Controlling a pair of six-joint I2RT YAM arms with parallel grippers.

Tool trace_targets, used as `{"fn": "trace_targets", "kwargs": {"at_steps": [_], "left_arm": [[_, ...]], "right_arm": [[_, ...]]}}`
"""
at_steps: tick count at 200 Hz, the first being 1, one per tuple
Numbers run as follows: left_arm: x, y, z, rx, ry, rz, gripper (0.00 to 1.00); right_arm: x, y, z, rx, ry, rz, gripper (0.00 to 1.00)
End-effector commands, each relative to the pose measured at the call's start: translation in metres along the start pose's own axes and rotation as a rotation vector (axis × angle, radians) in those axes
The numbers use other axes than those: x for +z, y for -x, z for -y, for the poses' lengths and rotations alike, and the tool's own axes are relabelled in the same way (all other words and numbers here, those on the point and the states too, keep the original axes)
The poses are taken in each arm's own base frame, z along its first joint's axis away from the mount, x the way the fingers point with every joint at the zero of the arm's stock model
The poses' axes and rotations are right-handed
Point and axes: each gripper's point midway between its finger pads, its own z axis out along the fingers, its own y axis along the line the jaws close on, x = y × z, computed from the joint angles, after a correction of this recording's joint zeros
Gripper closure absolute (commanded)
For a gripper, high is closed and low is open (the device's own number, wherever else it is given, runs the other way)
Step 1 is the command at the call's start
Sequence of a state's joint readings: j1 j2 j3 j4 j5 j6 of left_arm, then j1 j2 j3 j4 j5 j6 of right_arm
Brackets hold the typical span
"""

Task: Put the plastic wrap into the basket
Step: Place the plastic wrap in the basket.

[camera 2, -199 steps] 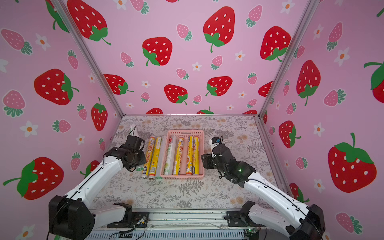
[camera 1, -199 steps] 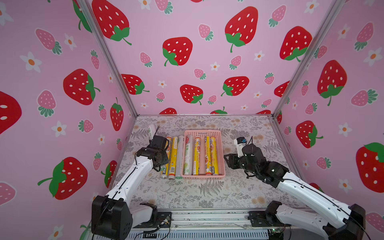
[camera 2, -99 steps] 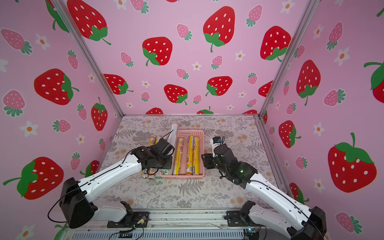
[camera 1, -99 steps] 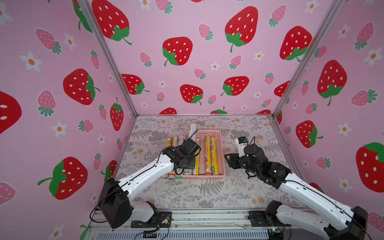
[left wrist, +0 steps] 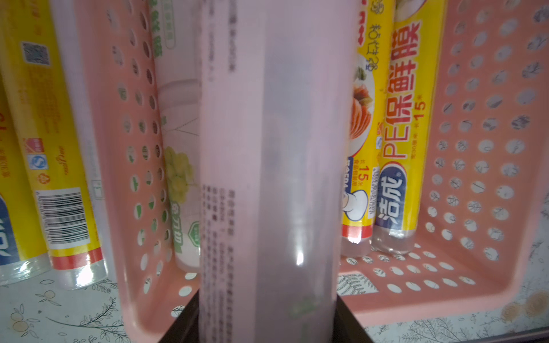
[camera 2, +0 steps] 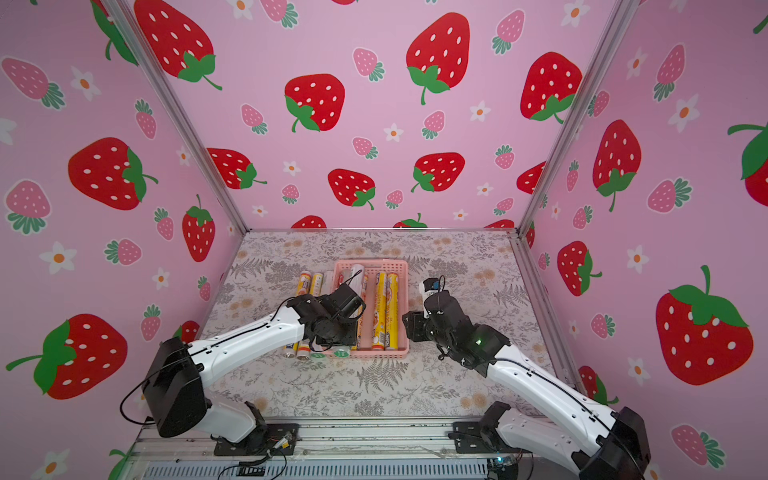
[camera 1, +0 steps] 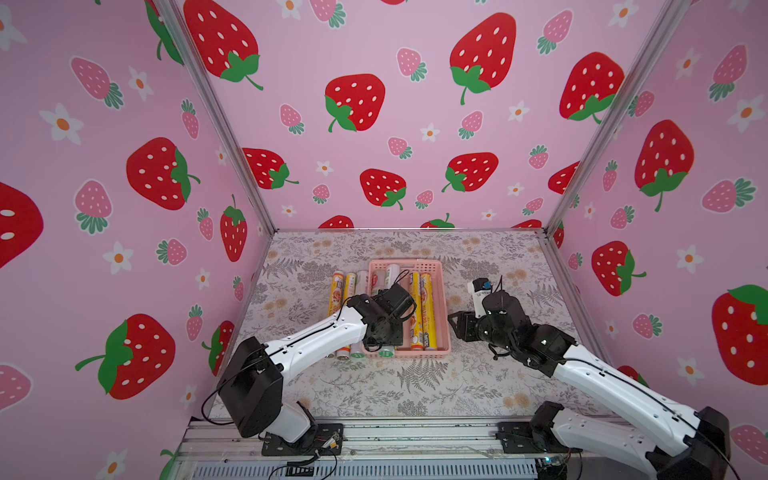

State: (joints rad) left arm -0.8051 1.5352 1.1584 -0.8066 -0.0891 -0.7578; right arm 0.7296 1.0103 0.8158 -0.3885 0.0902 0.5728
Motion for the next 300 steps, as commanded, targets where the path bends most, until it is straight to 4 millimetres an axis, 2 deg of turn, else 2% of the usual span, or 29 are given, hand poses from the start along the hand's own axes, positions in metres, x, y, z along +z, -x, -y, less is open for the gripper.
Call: {"fn": "trace_targets", "kwargs": {"at_steps": [1,66,144,185,225,269,300], "left_arm": [[-0.008,0.022,0.023,0.013,-0.035,0.062,0.66],[0.013,0.024,0.036,0.035,-0.013,0.019,0.65],[0.038,0.029,0.038,0.025,0.037,0.012,0.56],[0.052,0.033,0.038,-0.002,0.05,0.034,0.55],[0.069,0.027,0.04,0.002,0.059,0.007,0.45],[0.07,0.025,0.037,0.006,0.076,0.016,0.34],[0.067,0.026,0.035,0.007,0.078,0.028,0.32]], "right_arm": [[0.001,0.0,-0.003,0.01,0.016,0.0,0.45],[-0.003,-0.001,-0.003,0.01,0.026,0.0,0.45],[-0.008,-0.01,-0.007,0.056,0.077,-0.011,0.46],[-0.011,-0.015,-0.004,0.066,0.08,-0.013,0.46],[-0.009,-0.02,-0.002,0.077,0.075,-0.025,0.46],[-0.01,-0.017,-0.005,0.084,0.085,-0.018,0.46],[-0.011,-0.015,-0.007,0.082,0.093,-0.011,0.46]]}}
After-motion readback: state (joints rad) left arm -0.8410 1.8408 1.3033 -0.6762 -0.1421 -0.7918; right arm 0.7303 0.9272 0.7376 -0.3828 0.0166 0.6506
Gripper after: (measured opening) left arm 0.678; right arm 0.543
